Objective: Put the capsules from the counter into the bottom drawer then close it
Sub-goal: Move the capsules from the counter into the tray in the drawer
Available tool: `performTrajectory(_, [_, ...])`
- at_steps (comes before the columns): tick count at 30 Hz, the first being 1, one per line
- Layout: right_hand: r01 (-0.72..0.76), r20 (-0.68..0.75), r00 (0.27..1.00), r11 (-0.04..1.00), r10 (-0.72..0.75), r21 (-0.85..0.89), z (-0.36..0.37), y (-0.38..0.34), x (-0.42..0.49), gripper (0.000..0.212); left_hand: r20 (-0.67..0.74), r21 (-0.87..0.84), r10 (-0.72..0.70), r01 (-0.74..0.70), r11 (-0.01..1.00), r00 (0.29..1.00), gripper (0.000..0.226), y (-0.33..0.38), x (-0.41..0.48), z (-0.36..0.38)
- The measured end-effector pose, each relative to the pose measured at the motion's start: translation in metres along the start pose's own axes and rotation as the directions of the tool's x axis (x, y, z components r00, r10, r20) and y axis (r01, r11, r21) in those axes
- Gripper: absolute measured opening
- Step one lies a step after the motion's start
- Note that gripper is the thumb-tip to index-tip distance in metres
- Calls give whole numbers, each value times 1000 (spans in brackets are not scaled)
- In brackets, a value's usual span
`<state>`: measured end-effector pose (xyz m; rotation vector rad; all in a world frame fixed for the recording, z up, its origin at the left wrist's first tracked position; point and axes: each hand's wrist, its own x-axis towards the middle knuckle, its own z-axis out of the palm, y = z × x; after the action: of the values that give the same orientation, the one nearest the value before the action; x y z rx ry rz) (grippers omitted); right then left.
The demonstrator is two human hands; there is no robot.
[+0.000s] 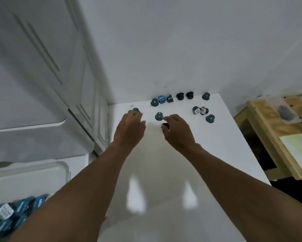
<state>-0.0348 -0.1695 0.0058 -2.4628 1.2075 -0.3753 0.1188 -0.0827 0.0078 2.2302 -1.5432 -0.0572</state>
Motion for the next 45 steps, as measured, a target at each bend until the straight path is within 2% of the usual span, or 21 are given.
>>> performTrajectory(3, [-46, 28, 999, 999, 46, -11, 18, 2, 23, 40, 37, 8, -21, 21, 1000, 999, 25, -10, 24, 12])
performTrajectory(7, [-112, 51, 992, 991, 115, -68, 46, 16, 35, 39, 118, -19, -119, 122, 992, 986, 29, -29, 55, 37])
performTrajectory(9, [-121, 70, 989, 989, 126, -81, 60, 26, 38, 36, 164, 1, -146, 148, 989, 976, 40, -35, 66, 51])
performTrajectory(13, [-105, 59, 992, 990, 111, -96, 80, 42, 43, 27, 240, 62, -123, 112, 992, 963, 60, -39, 78, 76])
performTrajectory(15, [-103, 40, 993, 991, 107, -91, 88, 46, 47, 21, 267, 88, -125, 105, 991, 955, 56, -44, 80, 87])
performTrajectory(19, [-98, 21, 995, 992, 100, -78, 94, 50, 54, 17, 226, 148, -60, 27, 989, 972, 30, -58, 79, 106])
performTrajectory(22, [-104, 8, 994, 993, 105, -53, 95, 50, 54, 19, 187, 91, -82, 65, 994, 979, 34, -57, 74, 108])
performTrajectory(25, [-139, 12, 990, 990, 139, -11, 94, 48, 51, 20, 179, 53, -121, 113, 992, 976, 36, -47, 66, 101])
performTrajectory(32, [-154, 57, 987, 987, 152, 32, 69, 38, 26, 21, 221, -12, -98, 103, 995, 970, 39, -21, 37, 82])
performTrajectory(38, [-79, -59, 995, 995, 82, 61, 18, 11, 0, 21, 221, -39, -118, 129, 991, 968, 24, 23, 14, 26])
performTrajectory(42, [43, -182, 983, 997, -31, 65, -26, -4, -25, 19, 142, 6, -92, 92, 996, 986, 24, 60, -11, -23])
performTrajectory(45, [49, -141, 989, 998, -42, 49, -61, -12, -48, 20, 66, 64, -109, 104, 992, 992, 29, 90, -32, -57])
